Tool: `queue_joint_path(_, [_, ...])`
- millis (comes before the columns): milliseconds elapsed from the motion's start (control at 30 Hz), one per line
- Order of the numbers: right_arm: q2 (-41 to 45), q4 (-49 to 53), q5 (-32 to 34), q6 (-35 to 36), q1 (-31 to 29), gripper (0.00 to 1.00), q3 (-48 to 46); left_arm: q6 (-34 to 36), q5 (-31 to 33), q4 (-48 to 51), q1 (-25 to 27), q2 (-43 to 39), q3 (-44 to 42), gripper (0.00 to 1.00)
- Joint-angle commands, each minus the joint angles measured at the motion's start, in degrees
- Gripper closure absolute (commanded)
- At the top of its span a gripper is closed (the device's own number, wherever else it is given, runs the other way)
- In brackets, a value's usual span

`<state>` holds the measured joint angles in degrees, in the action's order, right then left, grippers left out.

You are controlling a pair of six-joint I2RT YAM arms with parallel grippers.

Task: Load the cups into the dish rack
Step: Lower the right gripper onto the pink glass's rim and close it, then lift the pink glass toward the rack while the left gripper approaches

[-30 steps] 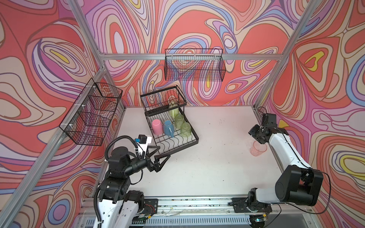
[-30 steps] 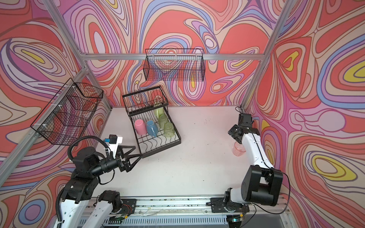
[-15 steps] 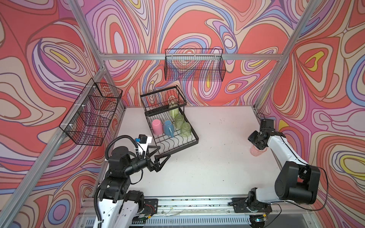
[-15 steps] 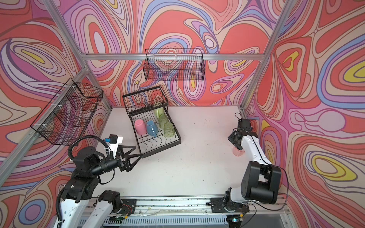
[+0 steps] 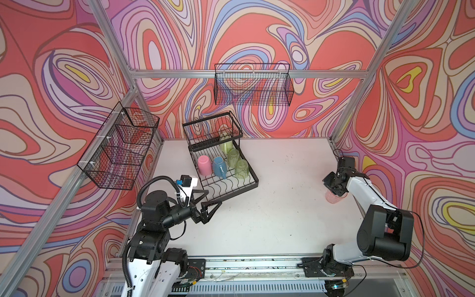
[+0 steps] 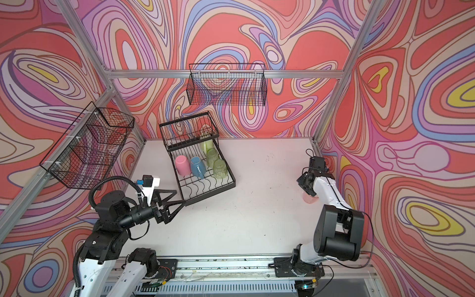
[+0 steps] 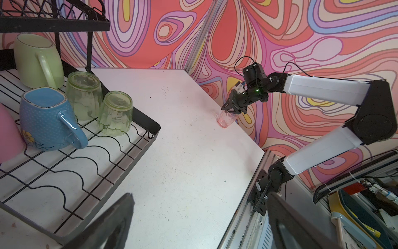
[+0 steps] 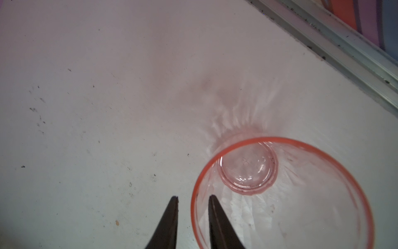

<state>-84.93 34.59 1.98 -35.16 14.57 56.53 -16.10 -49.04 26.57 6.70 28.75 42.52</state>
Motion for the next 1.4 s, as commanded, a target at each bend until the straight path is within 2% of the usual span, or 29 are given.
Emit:
queue_joint_path(0, [-0.22,-1.01,0.27,-0.08,0.29,0.76,-1.26,0.89,-0.53,-1.17,0.07,0.43,-0.51,0.02])
queue_joint_path(100, [-0.05,-1.27,-0.18,0.00,0.29,0.79,-2.33,0.97,-0.51,-1.21,0.07,0.55,-0.51,0.02])
queue_joint_path(333, [1.96,-1.66,-1.57,0.08,0.27,0.99,-3.18,0.98,-0.18,-1.09,0.07,0.73,-0.51,0.02])
queue_joint_path(667, [9.08,-2.37,-5.48,0.64,-2.04,1.00,-3.22,1.30,1.87,-0.14,0.07,1.30,-0.15,0.02])
queue_joint_path(767, [10.12,-2.60,-5.79,0.95,-5.31,1.00,-1.97,1.51,2.75,0.33,0.07,1.65,0.06,0.02])
queue_joint_path(1133, [13.93,-3.94,-1.11,3.52,-24.45,1.00,4.43,1.53,8.49,3.66,0.06,3.22,1.07,0.02])
queue_joint_path(1367, [16.17,-11.30,-6.39,6.33,-32.49,1.00,4.68,0.82,12.71,5.71,0.30,3.90,1.76,0.03])
